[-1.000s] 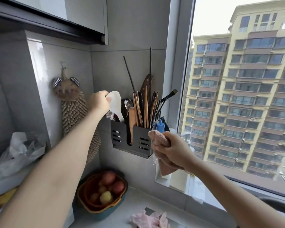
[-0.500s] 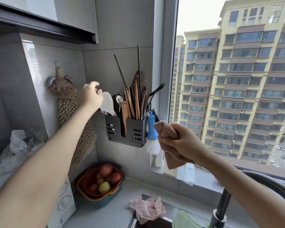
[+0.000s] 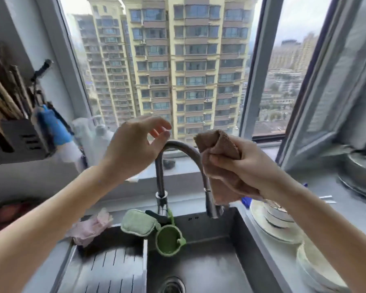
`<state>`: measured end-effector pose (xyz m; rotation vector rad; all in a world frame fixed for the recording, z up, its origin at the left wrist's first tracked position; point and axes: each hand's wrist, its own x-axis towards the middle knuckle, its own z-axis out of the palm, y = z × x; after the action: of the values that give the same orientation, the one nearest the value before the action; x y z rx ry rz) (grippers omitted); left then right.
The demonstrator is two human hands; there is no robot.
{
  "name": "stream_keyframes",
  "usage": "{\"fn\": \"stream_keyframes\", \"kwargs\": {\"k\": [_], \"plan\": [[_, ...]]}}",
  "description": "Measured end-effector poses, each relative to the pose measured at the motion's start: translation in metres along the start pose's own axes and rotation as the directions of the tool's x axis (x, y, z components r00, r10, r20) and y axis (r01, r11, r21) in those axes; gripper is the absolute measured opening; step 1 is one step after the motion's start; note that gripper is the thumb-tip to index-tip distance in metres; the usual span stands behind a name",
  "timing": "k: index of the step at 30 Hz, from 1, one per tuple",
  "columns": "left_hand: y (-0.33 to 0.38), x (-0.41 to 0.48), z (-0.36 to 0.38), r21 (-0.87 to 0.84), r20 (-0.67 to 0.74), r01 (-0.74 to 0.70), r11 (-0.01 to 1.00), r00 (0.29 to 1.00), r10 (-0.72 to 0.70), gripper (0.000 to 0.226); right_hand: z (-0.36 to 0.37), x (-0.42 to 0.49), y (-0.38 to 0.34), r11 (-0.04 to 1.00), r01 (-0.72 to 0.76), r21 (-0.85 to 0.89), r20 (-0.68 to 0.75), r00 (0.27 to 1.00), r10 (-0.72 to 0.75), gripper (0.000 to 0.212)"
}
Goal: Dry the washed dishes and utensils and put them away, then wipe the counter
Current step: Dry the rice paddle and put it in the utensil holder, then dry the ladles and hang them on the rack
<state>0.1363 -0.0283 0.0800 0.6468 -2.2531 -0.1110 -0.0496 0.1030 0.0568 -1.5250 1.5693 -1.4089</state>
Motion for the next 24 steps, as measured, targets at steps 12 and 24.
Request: {"fn": "stream_keyframes", "kwargs": {"k": [12, 24], "plan": [[0.211, -0.009, 0.227, -0.27, 0.506, 0.052, 0.962, 0.857, 0.096, 0.017, -0.215, -0.167, 0.112, 0.943, -0.332, 0.019, -0.596, 0.754, 0.277, 0.013], [0.345, -0.064, 0.412, -0.065, 0.985, 0.992, -0.108, 0.046, -0.167, 0.012, -0.327, -0.266, 0.219, 0.835, -0.532, 0.143, -0.665, 0.573, 0.479, 0.014]]}}
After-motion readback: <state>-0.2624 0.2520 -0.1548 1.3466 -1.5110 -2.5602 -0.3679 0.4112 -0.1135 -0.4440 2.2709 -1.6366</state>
